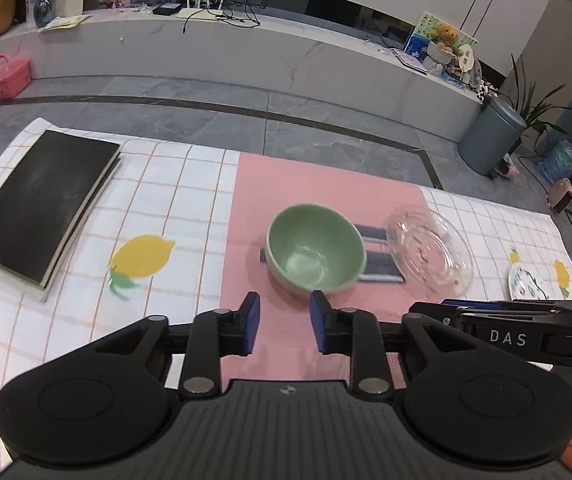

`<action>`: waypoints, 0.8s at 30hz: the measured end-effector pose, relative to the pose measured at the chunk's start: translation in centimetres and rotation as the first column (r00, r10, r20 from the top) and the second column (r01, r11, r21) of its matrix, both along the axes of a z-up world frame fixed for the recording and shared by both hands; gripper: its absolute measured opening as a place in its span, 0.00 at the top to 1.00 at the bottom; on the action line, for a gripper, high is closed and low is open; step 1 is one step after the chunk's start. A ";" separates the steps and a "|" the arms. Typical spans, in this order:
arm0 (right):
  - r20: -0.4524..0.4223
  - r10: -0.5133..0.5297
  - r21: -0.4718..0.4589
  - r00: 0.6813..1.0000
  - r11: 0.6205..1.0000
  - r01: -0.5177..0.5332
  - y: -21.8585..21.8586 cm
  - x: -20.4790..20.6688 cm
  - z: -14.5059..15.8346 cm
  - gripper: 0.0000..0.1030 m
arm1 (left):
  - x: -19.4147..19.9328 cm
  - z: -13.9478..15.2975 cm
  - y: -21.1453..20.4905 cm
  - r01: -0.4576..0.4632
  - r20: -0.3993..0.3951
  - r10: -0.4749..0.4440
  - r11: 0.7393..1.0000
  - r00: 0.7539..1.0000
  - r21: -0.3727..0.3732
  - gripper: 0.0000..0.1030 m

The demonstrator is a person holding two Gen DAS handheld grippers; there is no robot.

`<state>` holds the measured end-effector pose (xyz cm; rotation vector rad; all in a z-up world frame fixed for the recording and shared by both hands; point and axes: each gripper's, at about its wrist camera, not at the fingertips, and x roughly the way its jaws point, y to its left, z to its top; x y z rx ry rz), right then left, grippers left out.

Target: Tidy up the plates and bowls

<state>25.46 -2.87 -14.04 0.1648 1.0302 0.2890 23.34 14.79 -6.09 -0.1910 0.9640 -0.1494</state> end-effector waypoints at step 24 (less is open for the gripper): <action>-0.139 -0.044 0.056 0.989 0.997 0.052 2.7 8.7 -5.6 0.87 | 8.5 -6.7 0.1 -0.073 -0.117 0.062 0.993 0.991 -0.089 0.78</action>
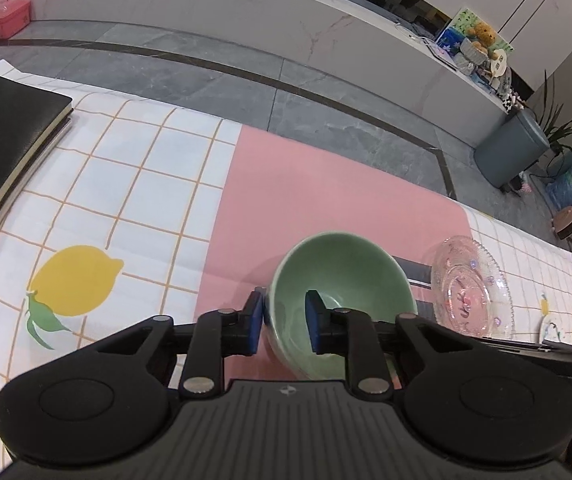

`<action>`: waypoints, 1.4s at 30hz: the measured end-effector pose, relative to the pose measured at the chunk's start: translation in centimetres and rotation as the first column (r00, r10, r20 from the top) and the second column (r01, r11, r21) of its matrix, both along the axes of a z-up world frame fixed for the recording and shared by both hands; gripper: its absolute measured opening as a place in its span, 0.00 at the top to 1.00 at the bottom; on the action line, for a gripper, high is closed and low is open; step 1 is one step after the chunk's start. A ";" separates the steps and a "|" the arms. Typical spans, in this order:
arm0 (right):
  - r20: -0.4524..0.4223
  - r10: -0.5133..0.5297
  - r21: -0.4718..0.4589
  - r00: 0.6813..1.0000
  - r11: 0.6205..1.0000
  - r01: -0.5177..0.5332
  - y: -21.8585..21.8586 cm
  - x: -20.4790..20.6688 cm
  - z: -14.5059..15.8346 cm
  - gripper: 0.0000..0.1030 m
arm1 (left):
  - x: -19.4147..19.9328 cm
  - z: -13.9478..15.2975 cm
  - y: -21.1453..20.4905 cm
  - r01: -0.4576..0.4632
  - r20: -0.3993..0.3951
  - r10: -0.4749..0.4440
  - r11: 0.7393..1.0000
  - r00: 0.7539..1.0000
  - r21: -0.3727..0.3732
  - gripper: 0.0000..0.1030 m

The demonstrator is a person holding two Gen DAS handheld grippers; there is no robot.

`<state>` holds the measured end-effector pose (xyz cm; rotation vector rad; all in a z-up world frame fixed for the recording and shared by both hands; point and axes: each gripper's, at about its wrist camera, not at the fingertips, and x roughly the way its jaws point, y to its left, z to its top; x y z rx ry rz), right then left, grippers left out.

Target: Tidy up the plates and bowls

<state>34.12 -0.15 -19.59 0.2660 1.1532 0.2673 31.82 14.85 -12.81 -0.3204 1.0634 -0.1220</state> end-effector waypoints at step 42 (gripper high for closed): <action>0.084 0.162 0.024 0.983 0.986 -0.165 -1.2 -25.3 13.5 0.92 | -24.0 14.5 -0.6 -0.146 0.044 0.143 0.986 0.989 0.080 0.94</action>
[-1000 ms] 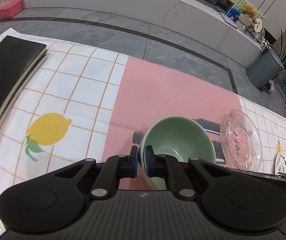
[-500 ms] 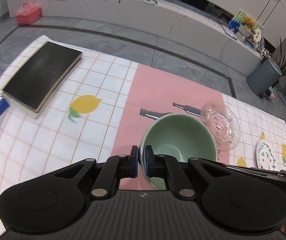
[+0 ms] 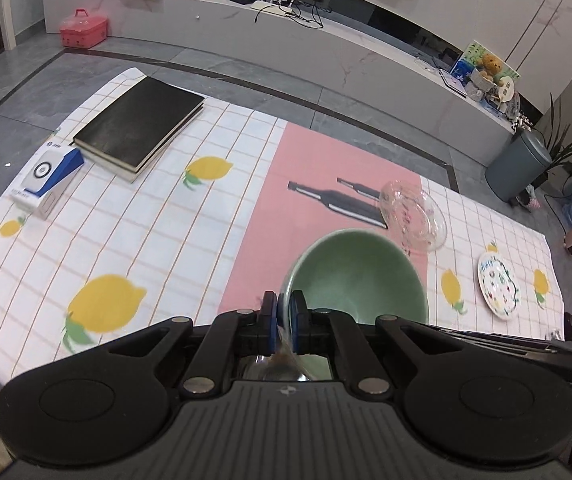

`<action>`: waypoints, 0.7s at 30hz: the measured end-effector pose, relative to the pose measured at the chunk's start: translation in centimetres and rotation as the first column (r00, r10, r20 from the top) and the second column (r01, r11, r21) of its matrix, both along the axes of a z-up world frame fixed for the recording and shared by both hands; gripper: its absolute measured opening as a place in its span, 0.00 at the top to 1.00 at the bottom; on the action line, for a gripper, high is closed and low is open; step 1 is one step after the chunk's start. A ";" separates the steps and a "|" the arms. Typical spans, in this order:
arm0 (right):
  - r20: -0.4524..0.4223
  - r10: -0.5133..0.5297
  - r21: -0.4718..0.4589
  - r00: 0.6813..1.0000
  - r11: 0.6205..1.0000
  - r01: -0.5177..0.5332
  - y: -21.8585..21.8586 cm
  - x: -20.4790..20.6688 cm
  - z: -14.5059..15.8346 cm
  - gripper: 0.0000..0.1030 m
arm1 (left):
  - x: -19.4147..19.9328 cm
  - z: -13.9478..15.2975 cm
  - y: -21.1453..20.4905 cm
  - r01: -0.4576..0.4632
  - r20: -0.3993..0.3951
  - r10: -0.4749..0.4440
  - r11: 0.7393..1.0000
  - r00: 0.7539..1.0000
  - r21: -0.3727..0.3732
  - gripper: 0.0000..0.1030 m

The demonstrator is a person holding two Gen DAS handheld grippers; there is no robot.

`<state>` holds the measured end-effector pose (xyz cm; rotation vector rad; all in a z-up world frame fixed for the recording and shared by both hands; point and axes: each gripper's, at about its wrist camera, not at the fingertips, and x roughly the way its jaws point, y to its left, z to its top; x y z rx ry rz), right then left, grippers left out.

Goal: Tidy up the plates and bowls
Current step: 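Lower the pale green bowl into the stacked steel bowls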

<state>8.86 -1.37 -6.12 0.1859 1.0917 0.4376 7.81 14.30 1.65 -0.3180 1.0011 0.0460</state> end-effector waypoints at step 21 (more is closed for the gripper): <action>-0.126 0.028 -0.042 0.992 0.999 -0.034 0.3 -2.2 -6.0 0.92 | -3.6 -6.2 0.1 0.000 -0.140 -0.004 1.000 0.990 -0.025 0.94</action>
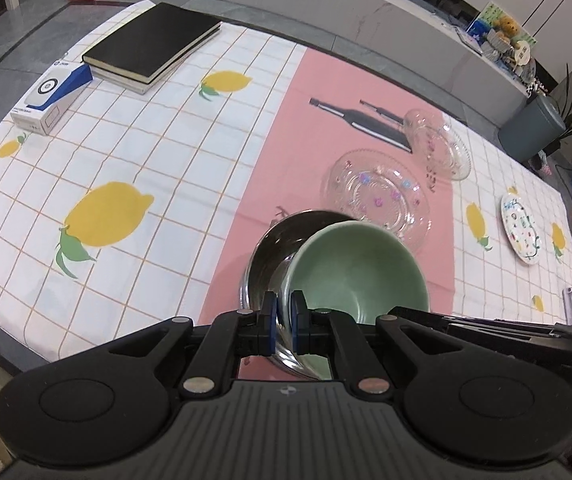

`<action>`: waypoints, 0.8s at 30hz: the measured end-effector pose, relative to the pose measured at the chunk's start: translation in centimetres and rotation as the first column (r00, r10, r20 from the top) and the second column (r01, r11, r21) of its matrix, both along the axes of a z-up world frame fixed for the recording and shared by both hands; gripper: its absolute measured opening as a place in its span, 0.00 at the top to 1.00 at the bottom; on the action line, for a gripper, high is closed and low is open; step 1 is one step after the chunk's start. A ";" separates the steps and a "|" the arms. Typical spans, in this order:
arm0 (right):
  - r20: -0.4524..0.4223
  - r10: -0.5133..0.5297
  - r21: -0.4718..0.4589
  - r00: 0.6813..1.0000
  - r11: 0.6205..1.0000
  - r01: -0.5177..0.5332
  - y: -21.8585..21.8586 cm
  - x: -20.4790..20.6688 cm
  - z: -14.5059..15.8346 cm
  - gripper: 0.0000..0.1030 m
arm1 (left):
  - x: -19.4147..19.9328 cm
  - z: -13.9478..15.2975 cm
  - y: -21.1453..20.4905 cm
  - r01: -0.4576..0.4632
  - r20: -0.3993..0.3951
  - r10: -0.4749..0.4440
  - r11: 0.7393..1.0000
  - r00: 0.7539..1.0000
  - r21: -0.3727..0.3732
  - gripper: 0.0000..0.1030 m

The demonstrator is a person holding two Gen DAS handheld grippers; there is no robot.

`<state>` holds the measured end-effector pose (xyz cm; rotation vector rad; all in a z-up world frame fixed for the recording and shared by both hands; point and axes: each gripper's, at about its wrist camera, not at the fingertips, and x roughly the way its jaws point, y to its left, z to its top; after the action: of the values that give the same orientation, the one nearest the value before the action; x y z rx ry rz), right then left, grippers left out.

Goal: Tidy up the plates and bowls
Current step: 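Lower the pale green bowl into the stacked steel bowls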

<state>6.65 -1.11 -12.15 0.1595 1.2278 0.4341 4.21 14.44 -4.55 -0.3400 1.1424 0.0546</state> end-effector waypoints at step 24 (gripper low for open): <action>-0.035 0.032 -0.012 0.999 0.999 -0.032 0.8 2.2 -2.6 0.94 | 1.4 -1.8 -0.1 0.020 -0.029 -0.019 0.999 0.999 0.041 0.93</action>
<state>8.80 -0.36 -14.72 0.1374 1.2688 0.4528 5.62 14.30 -6.35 -0.2918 1.1711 0.0656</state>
